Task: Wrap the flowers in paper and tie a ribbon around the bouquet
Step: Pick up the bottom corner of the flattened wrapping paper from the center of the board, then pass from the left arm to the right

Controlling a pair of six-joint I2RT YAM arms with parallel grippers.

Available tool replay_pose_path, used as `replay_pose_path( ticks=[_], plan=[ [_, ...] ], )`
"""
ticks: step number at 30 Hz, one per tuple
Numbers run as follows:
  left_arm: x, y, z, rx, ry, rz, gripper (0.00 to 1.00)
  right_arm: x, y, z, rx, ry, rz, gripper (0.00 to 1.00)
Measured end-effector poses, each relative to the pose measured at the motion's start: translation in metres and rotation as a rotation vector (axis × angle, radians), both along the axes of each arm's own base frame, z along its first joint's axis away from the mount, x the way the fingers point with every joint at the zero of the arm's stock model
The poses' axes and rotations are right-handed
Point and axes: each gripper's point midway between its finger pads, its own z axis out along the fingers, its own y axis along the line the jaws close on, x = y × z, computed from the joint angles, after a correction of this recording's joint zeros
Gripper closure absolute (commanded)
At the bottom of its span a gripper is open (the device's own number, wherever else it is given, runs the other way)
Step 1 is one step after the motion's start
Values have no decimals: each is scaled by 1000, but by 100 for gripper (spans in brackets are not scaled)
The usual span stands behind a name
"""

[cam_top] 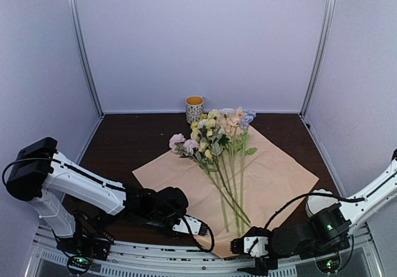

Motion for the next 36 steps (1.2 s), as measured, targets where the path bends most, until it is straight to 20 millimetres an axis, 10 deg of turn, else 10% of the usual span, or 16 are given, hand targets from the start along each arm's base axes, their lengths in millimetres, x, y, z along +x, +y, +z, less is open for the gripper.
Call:
replay_pose_path(
  ticks=[4, 7, 11, 22, 28, 36],
  plan=[
    [0, 0, 0, -4, 13, 5, 100, 11, 13, -15, -94, -112, -35, 25],
    [0, 0, 0, -8, 23, 7, 100, 16, 24, -13, -106, -156, -53, 67],
    [1, 0, -1, -15, 45, 19, 100, 20, 24, -12, -111, -184, -61, 100],
    [2, 1, -1, -32, 89, 61, 100, 20, 23, -5, -103, -197, -46, 100],
    [3, 2, 4, -30, 99, 82, 40, 18, 22, -4, -110, -199, -30, 100],
    [8, -23, 80, -163, 190, 102, 39, 18, 22, 3, -119, -195, 1, 100]
  ],
)
